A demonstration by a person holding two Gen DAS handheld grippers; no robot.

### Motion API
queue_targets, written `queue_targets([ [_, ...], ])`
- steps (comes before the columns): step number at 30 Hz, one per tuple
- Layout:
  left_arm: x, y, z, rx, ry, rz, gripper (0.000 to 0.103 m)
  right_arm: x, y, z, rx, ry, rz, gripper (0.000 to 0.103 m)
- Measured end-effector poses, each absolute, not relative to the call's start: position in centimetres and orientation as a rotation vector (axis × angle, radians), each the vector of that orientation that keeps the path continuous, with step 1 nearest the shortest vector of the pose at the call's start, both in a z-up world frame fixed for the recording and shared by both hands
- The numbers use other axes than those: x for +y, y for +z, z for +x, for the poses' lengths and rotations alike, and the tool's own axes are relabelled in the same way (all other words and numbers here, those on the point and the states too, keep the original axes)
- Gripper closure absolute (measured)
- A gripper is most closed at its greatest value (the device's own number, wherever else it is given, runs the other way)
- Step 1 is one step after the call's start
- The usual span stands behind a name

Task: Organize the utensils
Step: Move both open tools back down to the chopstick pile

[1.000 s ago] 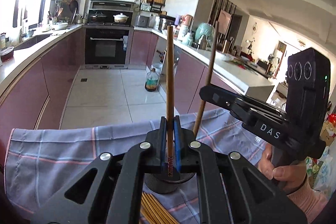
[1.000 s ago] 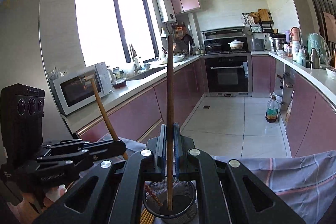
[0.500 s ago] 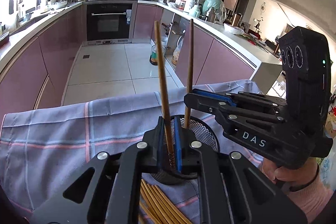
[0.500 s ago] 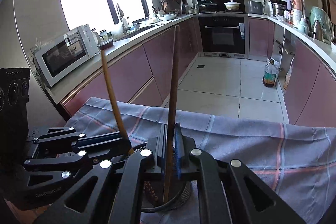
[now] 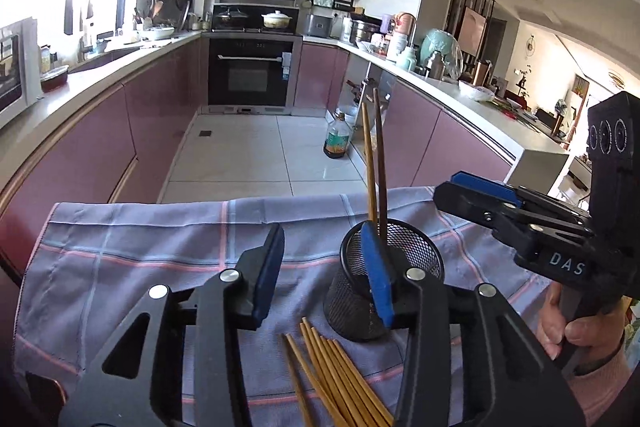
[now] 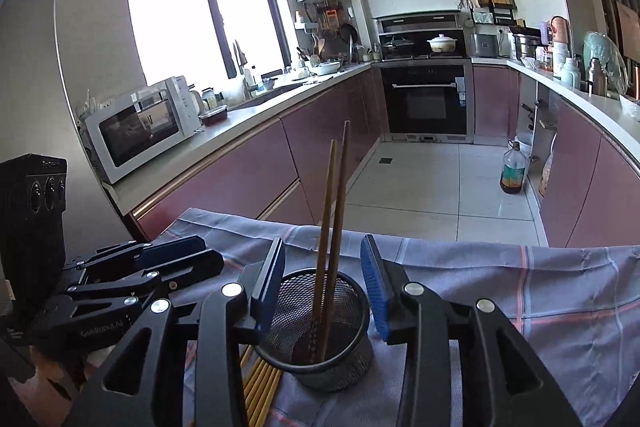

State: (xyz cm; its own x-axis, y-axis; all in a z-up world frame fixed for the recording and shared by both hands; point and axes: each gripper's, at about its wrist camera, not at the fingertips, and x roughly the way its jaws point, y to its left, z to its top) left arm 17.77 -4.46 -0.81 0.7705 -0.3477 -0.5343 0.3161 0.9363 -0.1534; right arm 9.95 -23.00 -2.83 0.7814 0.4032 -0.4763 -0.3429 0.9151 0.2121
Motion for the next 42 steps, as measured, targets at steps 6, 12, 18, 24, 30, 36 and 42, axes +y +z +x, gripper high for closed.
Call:
queue_targets([
  [6, -2.2, 0.0, 13.2, 0.513, -0.295, -0.019, 0.054, -22.5, -3.2, 6.5, 0.53, 0.479, 0.099, 0.063],
  [12, -0.4, -0.8, 10.1, 0.538, -0.273, -0.016, 0.052, -21.0, -6.0, 4.6, 0.622, 0.537, 0.111, 0.062],
  [18, 0.0, -4.1, 8.6, 0.627, -0.259, -0.006, 0.052, -19.9, -9.9, 4.0, 0.74, 0.536, 0.116, 0.062],
  [24, -0.4, -7.6, 7.9, 0.705, -0.251, -0.011, 0.052, -19.7, -12.0, 3.4, 0.805, 0.532, 0.145, 0.062],
  [30, -0.8, -9.5, 7.5, 0.756, -0.262, -0.005, 0.052, -19.1, -13.0, 2.7, 0.841, 0.528, 0.13, 0.062],
  [36, -1.8, -10.9, 7.4, 0.798, -0.278, 0.018, 0.052, -18.7, -14.0, 2.4, 0.865, 0.513, 0.113, 0.062],
  [42, -2.2, -11.7, 7.6, 0.821, -0.264, 0.028, 0.052, -18.5, -14.4, 2.5, 0.88, 0.495, 0.09, 0.062],
])
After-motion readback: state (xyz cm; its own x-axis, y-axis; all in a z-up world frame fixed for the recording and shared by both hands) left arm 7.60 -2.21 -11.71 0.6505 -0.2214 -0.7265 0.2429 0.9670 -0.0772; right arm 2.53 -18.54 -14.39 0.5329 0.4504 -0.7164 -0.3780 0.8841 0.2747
